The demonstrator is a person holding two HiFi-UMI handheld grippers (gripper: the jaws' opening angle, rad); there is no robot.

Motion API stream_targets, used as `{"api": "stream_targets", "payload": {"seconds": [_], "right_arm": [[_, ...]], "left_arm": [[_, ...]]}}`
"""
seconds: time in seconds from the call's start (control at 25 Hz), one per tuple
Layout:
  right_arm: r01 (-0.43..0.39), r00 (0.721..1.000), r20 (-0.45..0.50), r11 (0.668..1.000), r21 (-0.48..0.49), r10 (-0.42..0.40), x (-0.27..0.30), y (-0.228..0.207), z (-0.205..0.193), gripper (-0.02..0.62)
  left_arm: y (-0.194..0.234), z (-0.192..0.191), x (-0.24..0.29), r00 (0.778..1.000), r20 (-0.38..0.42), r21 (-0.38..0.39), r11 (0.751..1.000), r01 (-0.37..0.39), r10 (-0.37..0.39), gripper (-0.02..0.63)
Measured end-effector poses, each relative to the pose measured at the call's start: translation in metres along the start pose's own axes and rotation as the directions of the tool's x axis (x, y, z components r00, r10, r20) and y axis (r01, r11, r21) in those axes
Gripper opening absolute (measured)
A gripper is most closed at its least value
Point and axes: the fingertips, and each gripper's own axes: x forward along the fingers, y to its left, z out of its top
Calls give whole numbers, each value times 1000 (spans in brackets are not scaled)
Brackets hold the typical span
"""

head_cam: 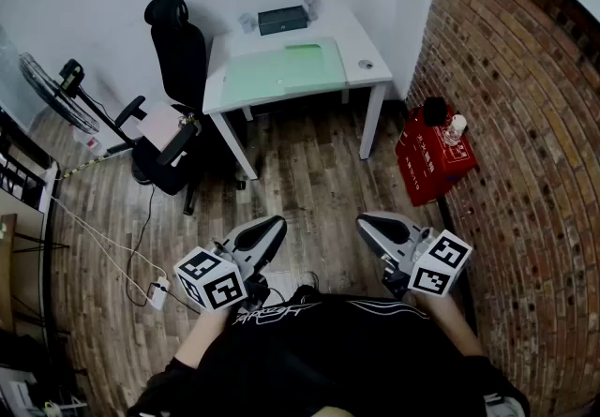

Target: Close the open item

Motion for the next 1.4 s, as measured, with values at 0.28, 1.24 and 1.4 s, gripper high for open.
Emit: {"api": "stream_targets", "payload": {"seconds": [0.28,1.24,1.4], "right_arm": [[24,1000,9,999,-31,-24,-26,8,4,3],[198,979,48,980,20,-198,-16,-72,4,253],[230,973,19,973,32,-230,19,-108,6,267]], "left_arm": [[-22,-5,-4,1000,7,28,1000,4,-4,44],[73,2,26,988,26,56,987,-152,151,278],[124,21,41,983,36,9,984,-179,178,287]]}}
